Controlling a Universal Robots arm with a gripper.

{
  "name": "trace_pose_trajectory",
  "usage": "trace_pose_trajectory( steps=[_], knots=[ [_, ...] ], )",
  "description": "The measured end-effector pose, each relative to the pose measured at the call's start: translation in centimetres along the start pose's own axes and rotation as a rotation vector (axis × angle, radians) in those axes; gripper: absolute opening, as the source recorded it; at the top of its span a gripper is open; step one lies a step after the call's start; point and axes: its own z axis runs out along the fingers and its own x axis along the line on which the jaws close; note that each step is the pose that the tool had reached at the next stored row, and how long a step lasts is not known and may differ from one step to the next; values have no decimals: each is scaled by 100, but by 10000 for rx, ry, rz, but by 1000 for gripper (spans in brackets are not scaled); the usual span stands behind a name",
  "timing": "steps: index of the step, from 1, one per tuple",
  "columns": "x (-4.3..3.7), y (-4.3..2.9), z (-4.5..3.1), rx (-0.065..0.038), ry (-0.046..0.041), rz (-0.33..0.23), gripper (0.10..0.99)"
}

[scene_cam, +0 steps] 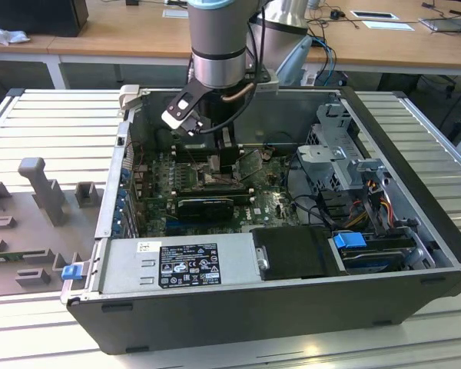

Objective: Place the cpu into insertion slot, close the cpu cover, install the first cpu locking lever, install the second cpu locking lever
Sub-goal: 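Place the cpu into insertion slot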

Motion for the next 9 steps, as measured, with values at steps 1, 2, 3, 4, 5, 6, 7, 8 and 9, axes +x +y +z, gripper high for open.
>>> trace_pose_trajectory(
  steps=[1,2,3,4,5,6,7,8,9],
  knots=[
    [26,-3,15,2,-2,-1,525],
    [59,-39,50,-6,3,3,525],
    [60,-60,70,-9,-1,22,525],
    [60,-70,87,-9,-6,52,525],
    [60,-77,125,-11,-14,143,525],
    [60,-79,146,-11,-19,184,525],
    [61,-81,165,-13,-21,223,525],
    [61,-83,188,-13,-24,256,525],
    [60,-85,207,-13,-28,280,525]
  ],
)
